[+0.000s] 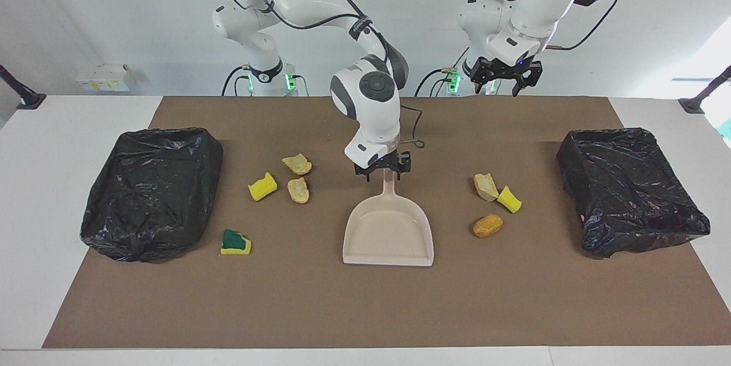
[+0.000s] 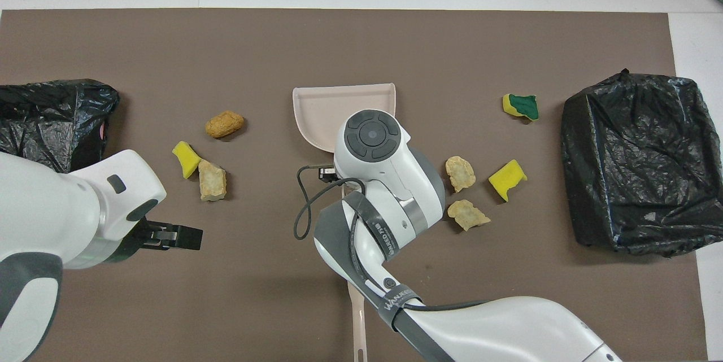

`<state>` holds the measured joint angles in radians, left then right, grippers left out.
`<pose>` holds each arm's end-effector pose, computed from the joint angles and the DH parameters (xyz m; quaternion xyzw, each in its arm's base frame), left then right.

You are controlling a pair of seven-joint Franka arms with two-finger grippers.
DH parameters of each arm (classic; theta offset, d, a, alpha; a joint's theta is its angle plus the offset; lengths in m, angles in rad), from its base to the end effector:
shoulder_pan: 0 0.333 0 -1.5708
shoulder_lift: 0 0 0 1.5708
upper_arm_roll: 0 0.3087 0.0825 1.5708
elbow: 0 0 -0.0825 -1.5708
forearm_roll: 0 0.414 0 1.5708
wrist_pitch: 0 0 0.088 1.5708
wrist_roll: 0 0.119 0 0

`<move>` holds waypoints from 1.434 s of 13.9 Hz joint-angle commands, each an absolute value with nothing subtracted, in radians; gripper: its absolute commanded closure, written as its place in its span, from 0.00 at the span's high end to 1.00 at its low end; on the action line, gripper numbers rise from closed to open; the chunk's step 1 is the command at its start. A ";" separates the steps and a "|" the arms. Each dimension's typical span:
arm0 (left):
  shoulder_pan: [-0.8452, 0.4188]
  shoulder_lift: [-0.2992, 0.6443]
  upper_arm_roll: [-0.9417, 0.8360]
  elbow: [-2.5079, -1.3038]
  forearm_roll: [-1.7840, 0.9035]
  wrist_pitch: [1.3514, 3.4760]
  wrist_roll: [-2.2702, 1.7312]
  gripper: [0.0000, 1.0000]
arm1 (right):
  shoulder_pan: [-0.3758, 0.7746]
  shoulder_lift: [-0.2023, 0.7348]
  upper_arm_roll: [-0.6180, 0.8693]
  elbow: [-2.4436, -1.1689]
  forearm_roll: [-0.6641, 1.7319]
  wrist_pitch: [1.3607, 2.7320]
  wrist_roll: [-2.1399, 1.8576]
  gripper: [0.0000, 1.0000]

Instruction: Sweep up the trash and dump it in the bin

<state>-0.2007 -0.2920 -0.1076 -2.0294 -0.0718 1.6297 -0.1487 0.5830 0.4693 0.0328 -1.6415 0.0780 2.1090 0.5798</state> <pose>0.4605 -0.1595 0.5365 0.9957 -0.0724 -0.0577 0.0075 0.5689 0.4054 0.3101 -0.9992 0.0038 0.0237 0.0333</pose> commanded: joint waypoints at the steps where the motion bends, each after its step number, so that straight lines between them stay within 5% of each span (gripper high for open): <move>1: -0.199 -0.325 -0.103 -2.074 -0.086 1.655 -0.144 1.00 | 0.578 0.440 0.035 -1.667 0.106 2.098 0.551 0.47; 6: -0.202 -0.325 -0.104 -2.074 -0.086 1.655 -0.149 1.00 | 0.578 0.443 0.035 -1.658 0.100 2.098 0.549 0.38; 9: -0.254 -0.324 -0.107 -2.074 -0.086 1.667 -0.153 1.00 | 0.578 0.439 0.035 -1.660 0.092 2.095 0.546 0.00; 20: -0.489 -0.339 -0.110 -2.233 -0.086 1.859 -0.340 1.00 | 0.316 0.250 0.034 -1.658 0.107 1.812 -0.092 0.00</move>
